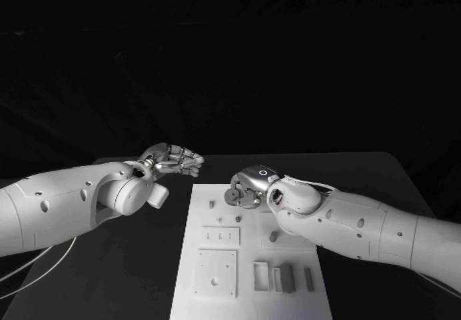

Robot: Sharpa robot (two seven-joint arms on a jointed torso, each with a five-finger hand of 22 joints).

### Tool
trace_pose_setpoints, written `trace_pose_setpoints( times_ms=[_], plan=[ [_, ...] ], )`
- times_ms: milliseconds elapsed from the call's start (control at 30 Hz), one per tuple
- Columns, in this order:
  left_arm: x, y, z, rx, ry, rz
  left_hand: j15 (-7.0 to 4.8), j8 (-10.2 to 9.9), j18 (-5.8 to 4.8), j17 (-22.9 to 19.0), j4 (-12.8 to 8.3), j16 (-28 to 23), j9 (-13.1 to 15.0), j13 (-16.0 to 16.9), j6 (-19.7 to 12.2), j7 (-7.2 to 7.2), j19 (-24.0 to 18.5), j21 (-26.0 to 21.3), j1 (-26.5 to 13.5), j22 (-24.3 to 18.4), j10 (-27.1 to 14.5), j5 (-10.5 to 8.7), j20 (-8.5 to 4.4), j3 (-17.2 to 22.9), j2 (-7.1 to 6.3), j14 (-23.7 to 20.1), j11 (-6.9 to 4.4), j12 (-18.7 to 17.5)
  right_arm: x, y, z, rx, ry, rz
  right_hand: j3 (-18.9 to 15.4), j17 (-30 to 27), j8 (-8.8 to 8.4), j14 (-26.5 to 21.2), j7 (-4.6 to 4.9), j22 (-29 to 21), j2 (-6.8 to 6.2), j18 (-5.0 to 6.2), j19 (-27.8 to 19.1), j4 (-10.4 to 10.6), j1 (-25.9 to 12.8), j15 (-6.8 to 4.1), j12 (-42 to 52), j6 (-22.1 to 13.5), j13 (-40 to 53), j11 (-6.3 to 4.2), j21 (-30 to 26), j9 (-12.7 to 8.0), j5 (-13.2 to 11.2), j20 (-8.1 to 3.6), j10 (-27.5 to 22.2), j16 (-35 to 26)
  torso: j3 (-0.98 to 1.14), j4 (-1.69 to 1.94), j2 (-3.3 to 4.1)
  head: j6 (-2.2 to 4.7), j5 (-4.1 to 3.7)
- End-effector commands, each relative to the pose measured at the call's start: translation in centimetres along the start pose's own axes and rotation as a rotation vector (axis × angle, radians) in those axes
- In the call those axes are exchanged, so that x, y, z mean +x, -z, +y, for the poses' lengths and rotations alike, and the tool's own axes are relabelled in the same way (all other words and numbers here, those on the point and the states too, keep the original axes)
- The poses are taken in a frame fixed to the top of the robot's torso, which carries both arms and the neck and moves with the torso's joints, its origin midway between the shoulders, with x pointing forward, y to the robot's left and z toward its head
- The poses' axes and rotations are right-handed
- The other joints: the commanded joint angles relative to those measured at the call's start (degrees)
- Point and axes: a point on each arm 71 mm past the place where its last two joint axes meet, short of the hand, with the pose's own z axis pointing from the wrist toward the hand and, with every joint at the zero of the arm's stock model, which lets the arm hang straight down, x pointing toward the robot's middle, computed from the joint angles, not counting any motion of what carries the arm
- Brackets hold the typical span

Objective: Assemble the parts on the task board

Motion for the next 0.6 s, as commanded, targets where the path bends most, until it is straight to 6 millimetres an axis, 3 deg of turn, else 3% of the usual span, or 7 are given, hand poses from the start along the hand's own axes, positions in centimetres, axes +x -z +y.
trace_pose_setpoints(
  times_ms=[33, 233, 400, 600],
  plan=[
    [0.1, -0.1, -0.3, 0.016, -0.001, 0.005, 0.14, -0.2, 1.11, 0.1, 0.0, -0.4, -0.1, 0.1, 0.1, 0.23, 0.1, -0.4, 0.2, 0.1, 0.5, 0.2, 0.12, -0.1, 0.17, 0.2, 0.05, -0.2, 0.2, -0.3, 0.3, -0.014, 0.02, -0.006, 0.3, -0.1, 0.15, 0.0, 0.3, 0.7, -0.21, 1.32, 0.1, -0.2, -0.1, -0.57, -0.1, 0.9, -0.1, -0.27, 0.1, 0.0, 0.3, -0.35, 0.3, 0.3, -0.01, 0.0, 0.02, 0.01, 0.5],
    [0.2, -0.1, -0.4, 0.018, 0.0, 0.009, 0.14, -0.2, 1.11, 0.1, 0.0, -0.4, -0.1, 0.1, 0.1, 0.23, 0.1, -0.4, 0.2, 0.1, 0.5, 0.2, 0.13, -0.1, 0.17, 0.2, 0.05, -0.2, 0.7, -0.5, 0.1, -0.007, 0.03, 0.003, 0.3, -0.1, 0.13, 0.0, 0.29, 0.7, -0.16, 1.32, 0.2, -0.3, 0.0, -0.6, -0.1, 0.9, -0.1, -0.29, 0.1, 0.0, 0.4, -0.39, 0.3, 0.3, -0.09, -0.05, -0.04, -0.46, 0.73],
    [0.2, -0.2, -0.5, 0.019, -0.001, 0.008, 0.14, -0.2, 1.11, 0.1, 0.0, -0.4, -0.1, 0.1, 0.1, 0.23, 0.1, -0.4, 0.2, 0.1, 0.5, 0.2, 0.13, -0.1, 0.18, 0.2, 0.05, -0.3, 0.9, -0.6, 0.1, -0.004, 0.03, -0.004, 0.3, -0.2, 0.11, 0.1, 0.29, 0.7, -0.17, 1.32, 0.2, -0.4, 0.0, -0.61, -0.1, 0.9, -0.1, -0.29, 0.1, 0.0, 0.4, -0.39, 0.3, 0.3, 0.07, -0.18, -0.05, -0.45, 0.89],
    [0.3, -0.2, -0.6, 0.022, -0.001, 0.012, 0.14, -0.2, 1.1, 0.1, 0.0, -0.4, -0.1, 0.1, 0.1, 0.23, 0.1, -0.4, 0.1, 0.1, 0.5, 0.2, 0.14, -0.1, 0.18, 0.2, 0.05, -0.3, 1.2, -0.7, 0.0, 0.0, 0.034, 0.0, 0.4, -0.2, 0.1, 0.1, 0.28, 0.7, -0.15, 1.32, 0.2, -0.5, 0.0, -0.63, -0.1, 0.9, -0.1, -0.3, 0.1, 0.0, 0.5, -0.41, 0.4, 0.3, 0.02, -0.21, -0.08, -0.53, 0.94]
  ],
)
